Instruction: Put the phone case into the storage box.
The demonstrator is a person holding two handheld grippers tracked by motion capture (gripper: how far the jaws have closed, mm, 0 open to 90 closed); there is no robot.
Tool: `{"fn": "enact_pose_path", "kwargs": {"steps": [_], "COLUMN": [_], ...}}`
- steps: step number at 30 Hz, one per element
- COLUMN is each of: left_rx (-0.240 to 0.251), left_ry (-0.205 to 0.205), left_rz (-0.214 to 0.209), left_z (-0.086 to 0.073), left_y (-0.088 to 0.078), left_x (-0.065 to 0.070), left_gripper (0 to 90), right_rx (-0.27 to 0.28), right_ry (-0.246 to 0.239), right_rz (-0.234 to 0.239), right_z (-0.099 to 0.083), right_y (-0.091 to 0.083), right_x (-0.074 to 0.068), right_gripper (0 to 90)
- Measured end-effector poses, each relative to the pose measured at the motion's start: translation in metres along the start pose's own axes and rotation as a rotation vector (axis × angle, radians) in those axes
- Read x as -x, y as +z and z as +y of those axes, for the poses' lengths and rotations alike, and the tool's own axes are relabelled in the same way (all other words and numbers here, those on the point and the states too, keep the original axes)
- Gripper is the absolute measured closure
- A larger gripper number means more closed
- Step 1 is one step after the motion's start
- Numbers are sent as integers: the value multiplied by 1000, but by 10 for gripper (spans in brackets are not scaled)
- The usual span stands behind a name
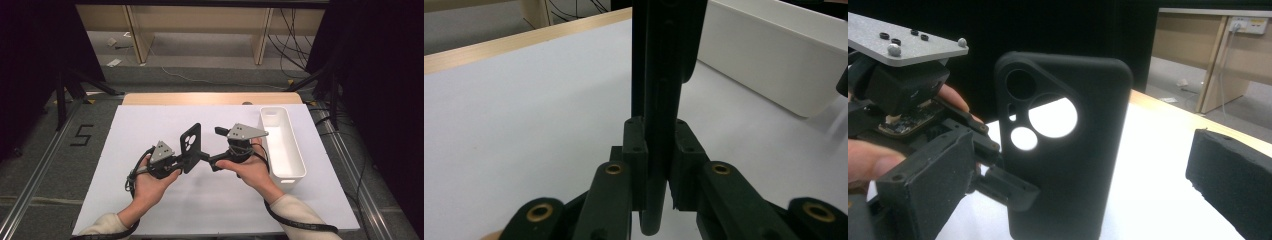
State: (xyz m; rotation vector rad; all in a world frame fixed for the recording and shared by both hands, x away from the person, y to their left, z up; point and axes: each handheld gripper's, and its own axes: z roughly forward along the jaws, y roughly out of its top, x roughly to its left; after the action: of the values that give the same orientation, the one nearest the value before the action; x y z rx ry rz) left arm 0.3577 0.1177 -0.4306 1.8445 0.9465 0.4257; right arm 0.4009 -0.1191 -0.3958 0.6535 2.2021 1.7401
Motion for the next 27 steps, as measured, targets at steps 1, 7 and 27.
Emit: {"fn": "enact_pose_path", "kwargs": {"steps": [1,7,27], "left_rx": [-1,-6,-8], "left_ry": [4,7,15], "left_rz": [-2,-19,-55], "left_z": [0,0,3], "left_y": [1,5,16], "left_x": [1,8,23], "left_gripper": [799,800,800], "right_rx": [0,13,28], "right_ry": [1,4,-2], "right_rz": [-6,-38,-95], "right_z": [0,-1,0], "right_y": [1,5,16], "right_x": [-1,-8,-13], "right_gripper": [7,10,47]}}
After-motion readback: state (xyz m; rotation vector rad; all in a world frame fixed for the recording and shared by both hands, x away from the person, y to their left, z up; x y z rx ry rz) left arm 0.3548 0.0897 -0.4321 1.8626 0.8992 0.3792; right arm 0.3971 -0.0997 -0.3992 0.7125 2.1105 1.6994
